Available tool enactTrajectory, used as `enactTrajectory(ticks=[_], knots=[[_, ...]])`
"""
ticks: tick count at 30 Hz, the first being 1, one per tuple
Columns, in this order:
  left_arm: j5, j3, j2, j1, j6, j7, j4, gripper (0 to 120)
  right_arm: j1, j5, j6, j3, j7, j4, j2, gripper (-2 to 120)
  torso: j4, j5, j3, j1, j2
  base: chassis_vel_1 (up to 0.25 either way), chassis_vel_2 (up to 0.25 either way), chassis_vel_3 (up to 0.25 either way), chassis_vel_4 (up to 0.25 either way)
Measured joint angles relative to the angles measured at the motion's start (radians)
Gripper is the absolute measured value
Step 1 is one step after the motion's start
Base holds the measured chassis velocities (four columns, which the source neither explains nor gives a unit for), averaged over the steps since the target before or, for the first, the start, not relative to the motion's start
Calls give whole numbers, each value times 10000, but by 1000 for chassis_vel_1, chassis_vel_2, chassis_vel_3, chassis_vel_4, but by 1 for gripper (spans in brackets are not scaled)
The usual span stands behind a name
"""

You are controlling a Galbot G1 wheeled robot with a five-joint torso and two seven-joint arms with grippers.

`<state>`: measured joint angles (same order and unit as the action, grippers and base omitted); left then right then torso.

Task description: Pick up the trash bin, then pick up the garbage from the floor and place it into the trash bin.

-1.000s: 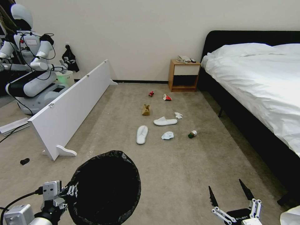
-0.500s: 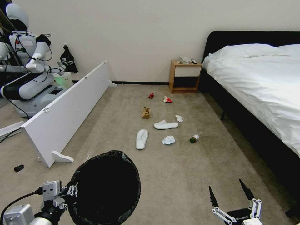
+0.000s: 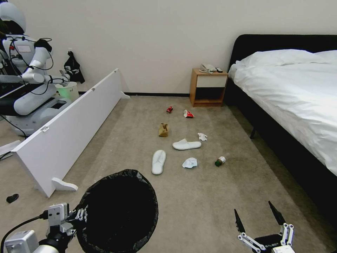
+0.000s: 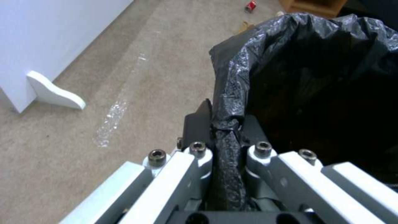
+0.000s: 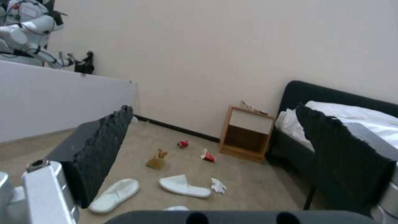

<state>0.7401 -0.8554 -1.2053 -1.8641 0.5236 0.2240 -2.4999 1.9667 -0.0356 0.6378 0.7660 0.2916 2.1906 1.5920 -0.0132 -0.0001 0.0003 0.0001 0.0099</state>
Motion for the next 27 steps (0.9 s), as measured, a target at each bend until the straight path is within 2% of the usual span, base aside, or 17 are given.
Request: enactTrajectory(ticks=[27], knots=[[-22,29,-5,-6,-15,29,-1,4,29,-39,24,8,99,44,13,100,0,1,0,0,0,-139,141,136,-142]])
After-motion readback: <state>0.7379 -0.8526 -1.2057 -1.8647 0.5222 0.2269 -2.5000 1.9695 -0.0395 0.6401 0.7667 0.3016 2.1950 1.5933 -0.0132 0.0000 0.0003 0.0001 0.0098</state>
